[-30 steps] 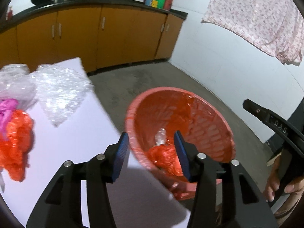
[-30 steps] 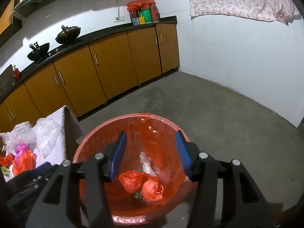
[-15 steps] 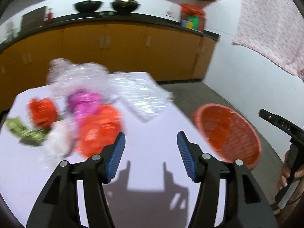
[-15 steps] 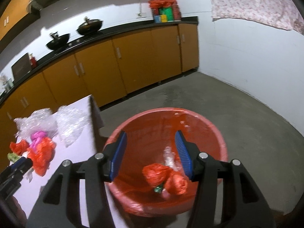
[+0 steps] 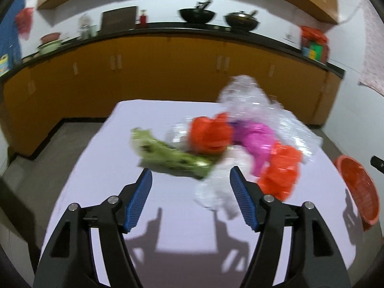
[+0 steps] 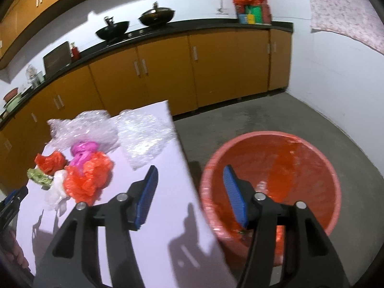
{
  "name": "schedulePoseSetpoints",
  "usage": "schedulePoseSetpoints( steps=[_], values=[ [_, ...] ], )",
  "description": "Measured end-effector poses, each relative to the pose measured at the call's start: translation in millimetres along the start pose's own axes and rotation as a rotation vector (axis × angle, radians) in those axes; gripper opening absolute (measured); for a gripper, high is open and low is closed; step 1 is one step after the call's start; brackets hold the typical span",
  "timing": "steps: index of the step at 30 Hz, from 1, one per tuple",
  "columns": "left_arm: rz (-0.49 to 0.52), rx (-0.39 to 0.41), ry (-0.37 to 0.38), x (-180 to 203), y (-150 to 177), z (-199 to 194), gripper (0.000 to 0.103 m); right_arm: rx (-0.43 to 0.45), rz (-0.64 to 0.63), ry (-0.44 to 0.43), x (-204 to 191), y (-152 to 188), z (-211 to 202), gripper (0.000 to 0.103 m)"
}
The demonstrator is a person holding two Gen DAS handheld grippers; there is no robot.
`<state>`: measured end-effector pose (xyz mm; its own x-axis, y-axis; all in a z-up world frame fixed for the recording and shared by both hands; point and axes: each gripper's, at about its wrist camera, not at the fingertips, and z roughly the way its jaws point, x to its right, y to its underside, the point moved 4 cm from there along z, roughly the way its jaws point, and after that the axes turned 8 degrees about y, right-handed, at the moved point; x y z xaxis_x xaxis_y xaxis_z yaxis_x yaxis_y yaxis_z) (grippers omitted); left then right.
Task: Collect trash
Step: 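Move both tools back over the table toward the bubble wrap and bags, then grasp the clear bubble wrap with the right tool while the left tool grasps a red bag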
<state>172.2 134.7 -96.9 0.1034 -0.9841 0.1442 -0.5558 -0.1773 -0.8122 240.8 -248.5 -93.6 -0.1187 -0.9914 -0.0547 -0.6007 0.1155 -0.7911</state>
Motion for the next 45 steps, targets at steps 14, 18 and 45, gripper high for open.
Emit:
schedulePoseSetpoints(
  steps=[14,18,45],
  values=[
    [-0.116,-0.044,-0.021,-45,-6,39,0.081,-0.029,-0.066,-0.071,-72,-8,55,0.071],
    [-0.122,-0.056,-0.035,-50,-12,54,0.081,-0.024,-0.094,-0.054,-87,-17,79,0.072],
    [-0.086,-0.011,-0.007,-42,-20,46,0.081,-0.151,-0.162,-0.082,-121,-13,151,0.007]
  ],
)
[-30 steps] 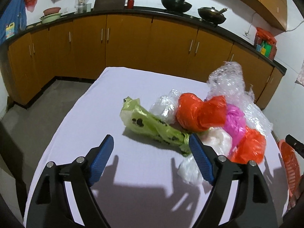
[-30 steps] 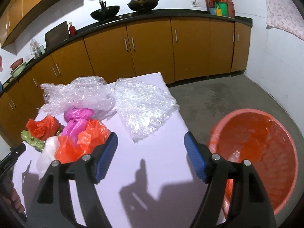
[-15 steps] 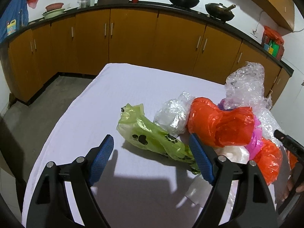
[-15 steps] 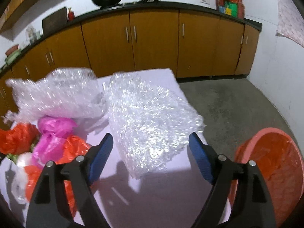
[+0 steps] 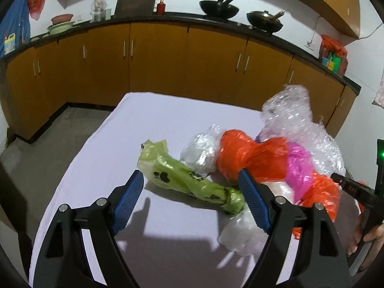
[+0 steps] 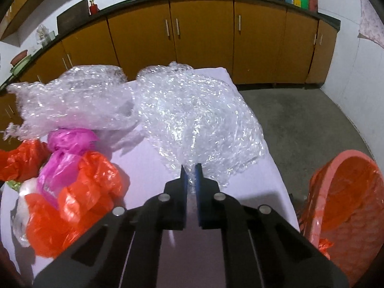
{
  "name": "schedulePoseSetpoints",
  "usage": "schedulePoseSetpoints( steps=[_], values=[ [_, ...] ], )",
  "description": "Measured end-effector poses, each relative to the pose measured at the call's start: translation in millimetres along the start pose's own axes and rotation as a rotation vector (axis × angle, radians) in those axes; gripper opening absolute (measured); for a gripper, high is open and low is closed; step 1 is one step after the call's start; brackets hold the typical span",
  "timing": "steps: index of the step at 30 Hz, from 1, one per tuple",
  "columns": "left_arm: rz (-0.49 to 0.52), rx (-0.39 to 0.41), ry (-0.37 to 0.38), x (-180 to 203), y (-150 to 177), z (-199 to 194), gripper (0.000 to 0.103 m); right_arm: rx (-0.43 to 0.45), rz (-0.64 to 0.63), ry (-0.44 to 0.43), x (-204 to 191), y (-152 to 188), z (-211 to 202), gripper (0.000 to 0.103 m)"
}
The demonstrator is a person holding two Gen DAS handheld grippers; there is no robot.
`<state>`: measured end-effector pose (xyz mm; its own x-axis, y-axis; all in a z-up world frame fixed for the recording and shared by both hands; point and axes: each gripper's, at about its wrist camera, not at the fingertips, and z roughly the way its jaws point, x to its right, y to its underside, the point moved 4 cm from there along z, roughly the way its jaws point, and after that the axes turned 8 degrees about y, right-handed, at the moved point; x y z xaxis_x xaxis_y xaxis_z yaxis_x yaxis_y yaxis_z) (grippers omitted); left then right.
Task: Collect trash
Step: 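Grasp the clear bubble wrap with the right tool while the left tool grasps a red bag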
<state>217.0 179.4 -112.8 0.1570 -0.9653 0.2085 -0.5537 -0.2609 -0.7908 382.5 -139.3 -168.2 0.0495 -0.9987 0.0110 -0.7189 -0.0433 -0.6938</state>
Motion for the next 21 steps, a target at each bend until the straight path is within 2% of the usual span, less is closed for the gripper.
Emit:
schedulePoseSetpoints(
  steps=[7,14,17,18,21],
  values=[
    [0.041,0.035,0.048,24,-7,-11,0.081,0.010,0.045,-0.027,9,12,-22,0.006],
    [0.070,0.035,0.082,48,-9,-5,0.081,0.012,0.067,-0.044,16,19,-41,0.006],
    [0.095,0.029,0.069,58,-11,3,0.080,0.008,0.071,-0.050,17,22,-45,0.006],
    [0.102,0.023,0.059,61,-12,7,0.079,0.008,0.074,-0.053,17,23,-46,0.006],
    [0.095,-0.008,0.039,62,-13,21,0.066,0.012,0.077,-0.059,16,24,-51,0.006]
  ],
)
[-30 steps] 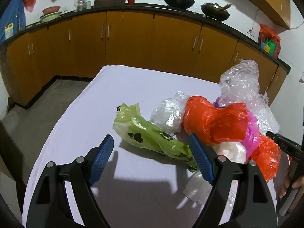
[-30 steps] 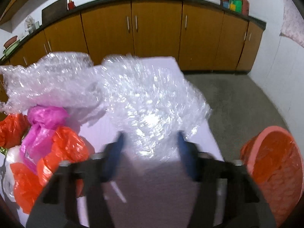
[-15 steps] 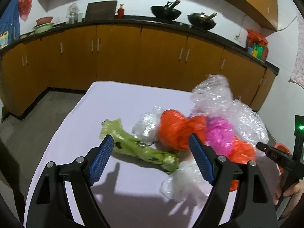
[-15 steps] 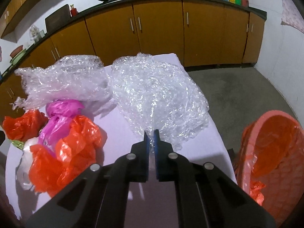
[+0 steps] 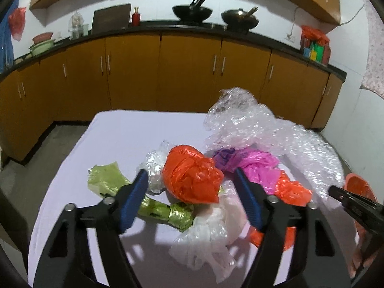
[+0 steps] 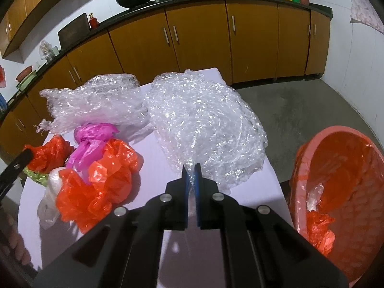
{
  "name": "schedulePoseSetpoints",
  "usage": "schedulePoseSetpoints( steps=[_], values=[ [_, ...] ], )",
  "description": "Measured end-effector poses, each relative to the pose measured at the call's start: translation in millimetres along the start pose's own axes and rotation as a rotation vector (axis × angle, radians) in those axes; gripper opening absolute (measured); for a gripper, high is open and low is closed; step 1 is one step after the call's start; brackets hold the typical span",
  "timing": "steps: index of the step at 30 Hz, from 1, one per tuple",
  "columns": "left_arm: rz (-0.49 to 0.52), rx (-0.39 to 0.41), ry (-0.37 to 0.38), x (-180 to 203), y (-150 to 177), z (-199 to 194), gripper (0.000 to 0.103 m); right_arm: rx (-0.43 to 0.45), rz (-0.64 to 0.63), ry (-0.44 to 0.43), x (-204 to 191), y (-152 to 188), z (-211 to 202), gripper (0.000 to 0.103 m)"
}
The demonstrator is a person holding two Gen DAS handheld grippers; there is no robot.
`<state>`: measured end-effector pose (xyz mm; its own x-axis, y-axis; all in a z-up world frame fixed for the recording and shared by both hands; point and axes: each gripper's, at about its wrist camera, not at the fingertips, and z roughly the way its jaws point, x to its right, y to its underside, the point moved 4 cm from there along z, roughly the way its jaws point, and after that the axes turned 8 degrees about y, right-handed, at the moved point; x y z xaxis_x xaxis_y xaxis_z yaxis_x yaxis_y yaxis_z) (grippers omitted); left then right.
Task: Collect trash
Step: 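Grasp the clear bubble wrap with the right tool while the left tool grasps a red bag, then carry bubble wrap and red bag over the orange wastebasket and open both tools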
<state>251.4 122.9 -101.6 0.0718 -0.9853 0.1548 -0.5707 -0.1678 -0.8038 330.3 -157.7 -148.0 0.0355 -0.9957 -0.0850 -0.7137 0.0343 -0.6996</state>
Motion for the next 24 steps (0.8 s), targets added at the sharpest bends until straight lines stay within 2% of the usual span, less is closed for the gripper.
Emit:
schedulePoseSetpoints(
  steps=[3,5,8,11,24],
  values=[
    [-0.002,-0.023,-0.011,-1,-1,11,0.048,0.008,-0.001,-0.003,1,1,-6,0.006],
    [-0.005,-0.036,-0.005,-2,0,14,0.027,0.012,0.004,-0.003,4,1,-10,0.006],
    [-0.019,-0.037,0.000,-5,1,11,0.016,0.018,0.011,-0.002,9,1,-14,0.006],
    [-0.035,-0.021,0.009,-6,0,0,0.011,0.027,0.021,0.000,12,1,-22,0.006],
    [-0.065,0.089,0.023,-16,-27,-65,0.008,0.091,0.049,-0.019,25,-4,-74,0.006]
  ],
)
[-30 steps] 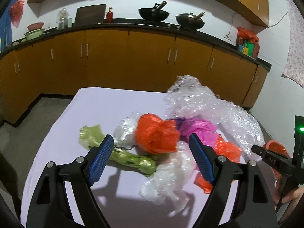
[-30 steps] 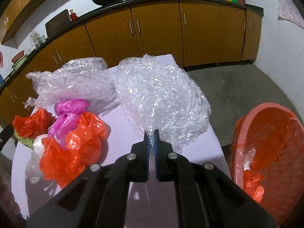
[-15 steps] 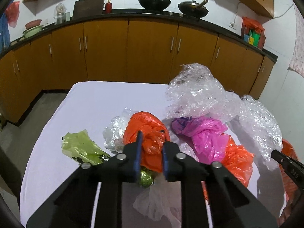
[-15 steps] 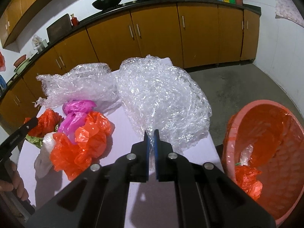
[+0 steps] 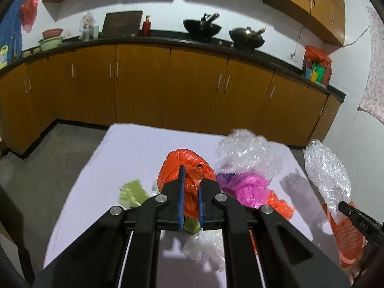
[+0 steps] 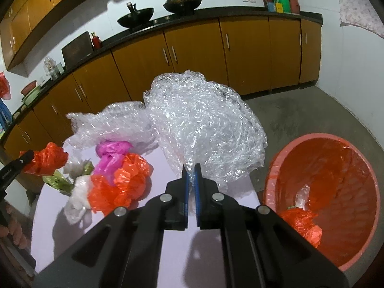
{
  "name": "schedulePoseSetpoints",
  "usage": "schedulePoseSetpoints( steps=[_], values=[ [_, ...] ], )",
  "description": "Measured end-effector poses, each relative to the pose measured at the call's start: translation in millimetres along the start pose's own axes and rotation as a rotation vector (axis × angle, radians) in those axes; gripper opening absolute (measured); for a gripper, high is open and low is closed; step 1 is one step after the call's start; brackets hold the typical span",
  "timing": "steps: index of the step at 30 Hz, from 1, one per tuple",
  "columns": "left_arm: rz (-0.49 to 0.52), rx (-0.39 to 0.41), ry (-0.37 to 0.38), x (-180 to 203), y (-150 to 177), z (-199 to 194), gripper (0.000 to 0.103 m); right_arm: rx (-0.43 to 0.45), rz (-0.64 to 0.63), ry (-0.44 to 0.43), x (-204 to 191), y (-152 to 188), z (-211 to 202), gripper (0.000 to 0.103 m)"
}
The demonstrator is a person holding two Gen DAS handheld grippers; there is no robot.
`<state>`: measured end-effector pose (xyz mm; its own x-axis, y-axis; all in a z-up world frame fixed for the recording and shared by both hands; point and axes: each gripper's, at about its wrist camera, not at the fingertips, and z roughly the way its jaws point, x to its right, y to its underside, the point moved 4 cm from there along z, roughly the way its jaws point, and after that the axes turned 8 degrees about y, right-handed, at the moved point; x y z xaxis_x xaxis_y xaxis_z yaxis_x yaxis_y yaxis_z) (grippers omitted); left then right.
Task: Collect trash
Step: 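Carry bubble wrap and red bag over the orange wastebasket and open both tools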
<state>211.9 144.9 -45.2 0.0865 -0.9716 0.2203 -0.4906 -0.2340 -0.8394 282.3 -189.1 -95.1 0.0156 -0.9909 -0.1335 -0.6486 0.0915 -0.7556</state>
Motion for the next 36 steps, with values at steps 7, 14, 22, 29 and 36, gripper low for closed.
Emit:
schedulePoseSetpoints(
  steps=[7,14,22,29,36],
  values=[
    [0.019,0.031,0.040,17,-10,-31,0.008,0.042,0.019,-0.003,8,-7,-36,0.006],
    [0.070,0.037,0.120,56,-10,-47,0.008,0.090,0.033,0.032,29,-11,-71,0.006],
    [0.126,0.032,0.235,112,-4,-53,0.008,0.123,0.089,0.102,77,-10,-100,0.006],
    [0.168,0.014,0.332,165,10,-51,0.008,0.127,0.144,0.177,127,1,-116,0.006],
    [0.210,-0.023,0.419,216,27,-43,0.008,0.124,0.198,0.241,170,14,-125,0.006]
  ],
)
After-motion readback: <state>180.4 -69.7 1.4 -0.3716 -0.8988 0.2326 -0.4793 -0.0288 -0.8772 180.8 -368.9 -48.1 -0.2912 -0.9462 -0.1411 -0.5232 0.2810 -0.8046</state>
